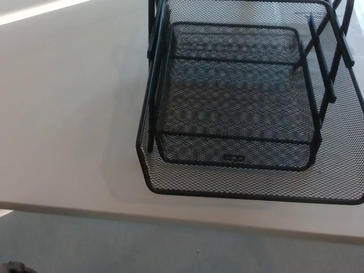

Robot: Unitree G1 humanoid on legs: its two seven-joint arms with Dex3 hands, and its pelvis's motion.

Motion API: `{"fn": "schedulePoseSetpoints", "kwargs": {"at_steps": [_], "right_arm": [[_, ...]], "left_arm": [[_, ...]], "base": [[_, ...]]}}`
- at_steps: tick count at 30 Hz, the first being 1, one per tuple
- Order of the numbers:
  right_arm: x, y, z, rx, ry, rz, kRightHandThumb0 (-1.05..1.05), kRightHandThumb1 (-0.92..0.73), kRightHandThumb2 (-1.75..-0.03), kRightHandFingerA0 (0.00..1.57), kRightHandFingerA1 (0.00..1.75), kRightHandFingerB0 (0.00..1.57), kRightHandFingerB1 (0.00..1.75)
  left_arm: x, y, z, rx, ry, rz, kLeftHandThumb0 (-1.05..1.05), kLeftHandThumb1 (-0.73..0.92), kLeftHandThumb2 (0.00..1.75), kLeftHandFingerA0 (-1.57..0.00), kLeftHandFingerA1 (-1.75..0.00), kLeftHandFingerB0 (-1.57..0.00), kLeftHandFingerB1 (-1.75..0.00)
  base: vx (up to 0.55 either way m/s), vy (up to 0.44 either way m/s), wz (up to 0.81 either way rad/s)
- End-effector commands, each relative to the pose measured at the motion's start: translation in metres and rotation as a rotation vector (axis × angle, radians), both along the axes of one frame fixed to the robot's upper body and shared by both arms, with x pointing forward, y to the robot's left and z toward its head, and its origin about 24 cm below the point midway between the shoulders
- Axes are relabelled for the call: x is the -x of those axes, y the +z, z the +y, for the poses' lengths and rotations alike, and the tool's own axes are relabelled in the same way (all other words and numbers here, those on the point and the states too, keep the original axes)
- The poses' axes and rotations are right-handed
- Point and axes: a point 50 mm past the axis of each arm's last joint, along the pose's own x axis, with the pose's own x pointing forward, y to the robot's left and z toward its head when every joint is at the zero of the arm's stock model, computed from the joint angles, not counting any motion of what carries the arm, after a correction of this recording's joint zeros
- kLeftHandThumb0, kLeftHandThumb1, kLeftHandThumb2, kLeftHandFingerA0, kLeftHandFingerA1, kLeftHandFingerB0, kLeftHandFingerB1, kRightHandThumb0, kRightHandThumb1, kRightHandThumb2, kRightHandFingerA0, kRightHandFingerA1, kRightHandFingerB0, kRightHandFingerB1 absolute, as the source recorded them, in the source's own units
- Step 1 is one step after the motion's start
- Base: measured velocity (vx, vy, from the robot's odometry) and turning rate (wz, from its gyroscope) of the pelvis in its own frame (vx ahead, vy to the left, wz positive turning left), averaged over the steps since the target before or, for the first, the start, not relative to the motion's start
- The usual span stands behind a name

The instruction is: A balck drawer is kept on the middle of the table and the robot uses its right hand to push it back away from the robot

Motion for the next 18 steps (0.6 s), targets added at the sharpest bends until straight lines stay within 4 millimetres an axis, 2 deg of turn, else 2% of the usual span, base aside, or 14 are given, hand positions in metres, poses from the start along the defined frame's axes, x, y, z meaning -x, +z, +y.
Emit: {"fn": "schedulePoseSetpoints", "kwargs": {"at_steps": [1, 5, 7, 8, 11, 12, 14, 15, 16, 17, 18], "right_arm": [[0.006, 0.002, -0.012, 0.046, 0.062, 0.104, -0.47, -0.71, -0.61, 0.60, 0.47, 0.52, 0.41], [0.004, 0.002, -0.010, 0.044, 0.068, 0.097, -0.46, -0.70, -0.61, 0.59, 0.47, 0.53, 0.41], [0.004, 0.002, -0.009, 0.054, 0.090, 0.085, -0.47, -0.69, -0.63, 0.57, 0.45, 0.49, 0.40], [0.004, 0.003, -0.008, 0.057, 0.107, 0.076, -0.47, -0.75, -0.62, 0.51, 0.42, 0.46, 0.37], [0.006, 0.008, -0.006, 0.067, 0.166, 0.041, -0.50, -0.73, -0.63, 0.50, 0.42, 0.42, 0.36], [0.008, 0.013, -0.004, 0.054, 0.207, 0.011, -0.53, -0.62, -0.93, 0.53, 0.65, 0.34, 0.50], [0.017, 0.031, 0.005, 0.002, 0.304, -0.051, -0.53, -0.63, -0.94, 0.51, 0.67, 0.31, 0.49], [0.020, 0.036, 0.008, -0.011, 0.322, -0.060, -0.53, -0.63, -0.94, 0.51, 0.67, 0.31, 0.49], [0.023, 0.044, 0.011, -0.047, 0.340, -0.060, -0.52, -0.78, -0.63, 0.48, 0.44, 0.37, 0.35], [0.025, 0.048, 0.013, -0.062, 0.349, -0.059, -0.52, -0.78, -0.63, 0.48, 0.44, 0.37, 0.35], [0.032, 0.062, 0.021, -0.133, 0.387, -0.081, -0.53, -0.75, -0.63, 0.47, 0.41, 0.37, 0.34]], "left_arm": [[0.004, 0.005, 0.007, 0.005, -0.101, 0.069, -0.56, 0.75, 0.63, -0.48, -0.38, -0.33, -0.32], [0.004, 0.004, 0.007, 0.004, -0.102, 0.071, -0.57, 0.72, 0.63, -0.48, -0.38, -0.32, -0.33], [0.004, 0.004, 0.007, 0.013, -0.097, 0.069, -0.57, 0.71, 0.63, -0.48, -0.39, -0.32, -0.33], [0.004, 0.005, 0.007, 0.013, -0.098, 0.067, -0.56, 0.75, 0.62, -0.49, -0.38, -0.34, -0.33], [0.002, 0.006, 0.007, 0.009, -0.103, 0.063, -0.56, 0.75, 0.63, -0.49, -0.38, -0.34, -0.33], [0.002, 0.006, 0.008, 0.009, -0.103, 0.063, -0.57, 0.72, 0.63, -0.47, -0.38, -0.32, -0.33], [0.002, 0.006, 0.007, 0.010, -0.100, 0.063, -0.57, 0.72, 0.63, -0.48, -0.39, -0.33, -0.33], [0.002, 0.006, 0.007, 0.011, -0.098, 0.063, -0.57, 0.72, 0.63, -0.48, -0.39, -0.33, -0.33], [0.002, 0.005, 0.007, 0.012, -0.100, 0.062, -0.55, 0.75, 0.63, -0.49, -0.38, -0.34, -0.33], [0.002, 0.005, 0.007, 0.012, -0.100, 0.061, -0.55, 0.75, 0.63, -0.49, -0.38, -0.34, -0.33], [0.001, 0.006, 0.007, 0.007, -0.101, 0.061, -0.55, 0.75, 0.63, -0.49, -0.38, -0.33, -0.33]], "base": [[0.00, 0.000, 0.00], [0.00, 0.000, 0.00], [0.00, 0.000, 0.00], [0.00, 0.000, 0.00], [0.00, 0.000, 0.00], [0.00, 0.000, 0.00], [0.00, 0.000, 0.00], [0.00, 0.000, 0.00], [0.00, 0.000, 0.00], [0.00, 0.000, 0.00], [0.00, 0.000, 0.00]]}}
